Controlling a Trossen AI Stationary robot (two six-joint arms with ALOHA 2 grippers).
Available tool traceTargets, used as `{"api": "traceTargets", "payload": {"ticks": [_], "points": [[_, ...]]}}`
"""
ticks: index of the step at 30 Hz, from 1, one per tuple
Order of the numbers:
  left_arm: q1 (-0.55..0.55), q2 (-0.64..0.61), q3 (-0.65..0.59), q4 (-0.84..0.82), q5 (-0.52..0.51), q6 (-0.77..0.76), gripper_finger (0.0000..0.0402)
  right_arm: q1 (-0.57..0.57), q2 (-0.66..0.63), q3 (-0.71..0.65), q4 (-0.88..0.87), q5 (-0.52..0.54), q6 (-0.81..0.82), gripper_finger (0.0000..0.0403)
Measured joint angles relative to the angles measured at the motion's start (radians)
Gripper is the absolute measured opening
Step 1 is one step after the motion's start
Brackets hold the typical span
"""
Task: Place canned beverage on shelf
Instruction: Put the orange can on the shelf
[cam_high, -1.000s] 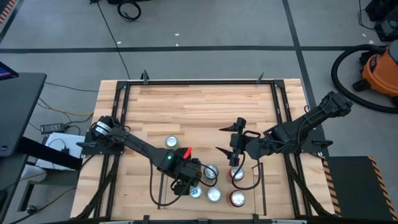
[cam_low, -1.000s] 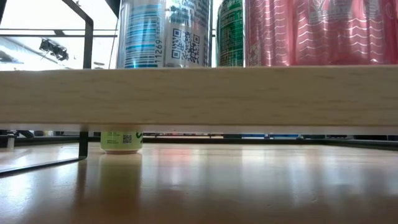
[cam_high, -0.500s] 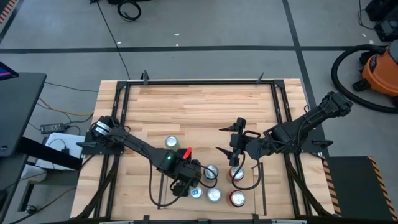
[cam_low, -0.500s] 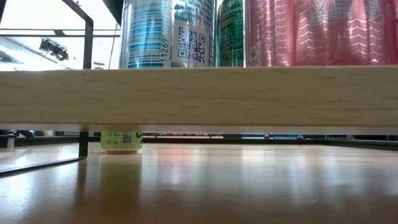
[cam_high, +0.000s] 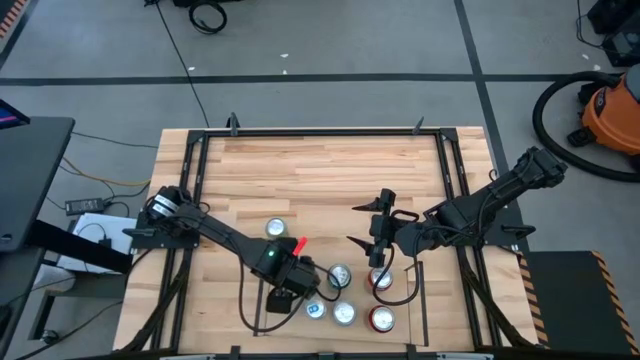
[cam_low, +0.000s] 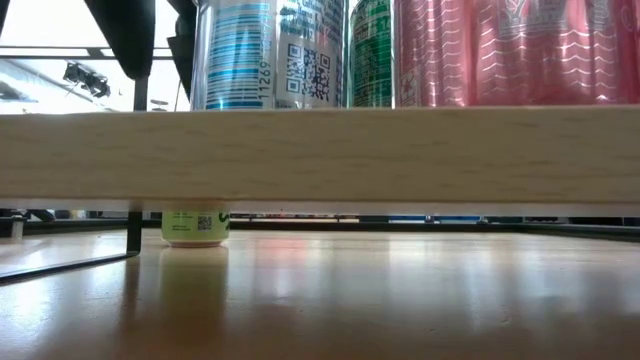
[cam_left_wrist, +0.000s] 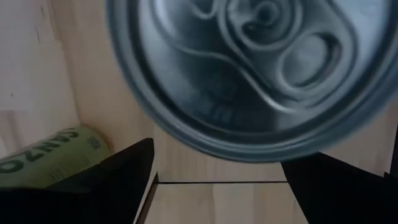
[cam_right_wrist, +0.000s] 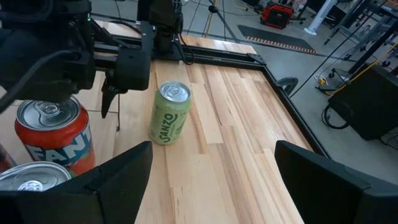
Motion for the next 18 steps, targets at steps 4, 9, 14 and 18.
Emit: {"api": "traceTargets", "payload": {"ticks": [4,9,14,18], "points": [[0.001,0.0,0.0,0.007,0.028,-0.004,0.0357,0.0,0.0,0.0,0.0,0.0,0.0,0.0349],[-0.018,0.0,0.0,0.031,0.049,-0.01,0.0357,0.0,0.0,0.0,0.0,0.0,0.0,0.0349],[-0.038,0.0,0.0,0.076,0.072,-0.032,0.0357,0.0,0.0,0.0,0.0,0.0,0.003,0.0349],[-0.046,0.0,0.0,0.117,0.083,-0.034,0.0357,0.0,0.0,0.0,0.0,0.0,0.003,0.0349]]}}
